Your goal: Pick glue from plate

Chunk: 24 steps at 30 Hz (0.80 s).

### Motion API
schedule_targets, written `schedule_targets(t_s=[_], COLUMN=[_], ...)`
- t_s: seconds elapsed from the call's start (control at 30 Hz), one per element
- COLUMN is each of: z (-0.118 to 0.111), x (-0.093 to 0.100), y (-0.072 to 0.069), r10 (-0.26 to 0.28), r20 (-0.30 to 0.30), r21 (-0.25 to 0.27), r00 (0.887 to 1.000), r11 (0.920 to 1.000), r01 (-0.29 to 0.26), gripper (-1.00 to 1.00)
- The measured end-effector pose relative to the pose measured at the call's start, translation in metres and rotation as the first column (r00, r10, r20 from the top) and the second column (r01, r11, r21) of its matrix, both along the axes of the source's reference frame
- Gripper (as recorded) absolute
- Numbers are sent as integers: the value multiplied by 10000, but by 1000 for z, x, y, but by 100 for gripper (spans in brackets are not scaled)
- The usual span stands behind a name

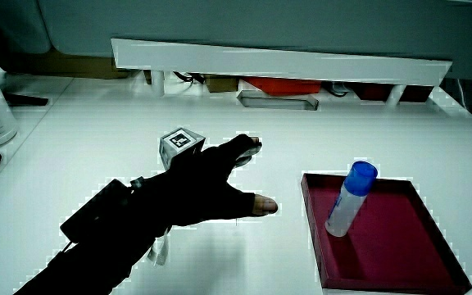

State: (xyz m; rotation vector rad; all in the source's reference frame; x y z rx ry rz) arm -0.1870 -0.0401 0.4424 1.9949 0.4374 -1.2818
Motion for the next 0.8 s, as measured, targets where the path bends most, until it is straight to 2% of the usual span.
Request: schedule_targets(t_s=[0.03,0.07,0.1,0.13,0.17,0.2,0.23,0.27,0.37,0.4,0.47,0.53,0.57,0.6,0.63,0.67,0.7,0.73,0.8], z=[1,5,-3,0,1,0,2,6,16,19,26,31,38,39,41,45,45,48,53], x=[4,8,17,21,26,31,36,40,54,58,65,71,72,76,79,83,86,90,95], y=[-1,-2,-1,-3,-3,-3,-4,-5,-6,-7,-8,-9,-10,-10,-11,-11,-11,-11,-12], r10=[-32,66,-119,78,144,70,109,175,214,275,309,273,253,131,168,170,187,243,313], r20=[79,406,-36,154,-18,160,-68,45,-556,-544,-535,-266,-333,-642,-483,-735,-520,-760,-701], r21=[-178,-234,-800,-600,-555,-766,-849,-821,-742,-796,-517,-395,-344,-433,-536,-466,-474,-453,-196], r00=[10000,9992,9999,9999,9999,9998,9999,9998,9982,9981,9981,9993,9991,9979,9987,9971,9985,9968,9970], r11=[9998,9997,9967,9982,9984,9970,9963,9965,9969,9963,9981,9988,9991,9989,9984,9987,9987,9986,9993], r01=[33,-57,116,-68,-145,-58,-115,-171,-255,-318,-337,-283,-265,-159,-194,-205,-212,-277,-328], gripper=[0,0,0,0,0,0,0,0,0,0,0,0,0,0,0,0,0,0,0])
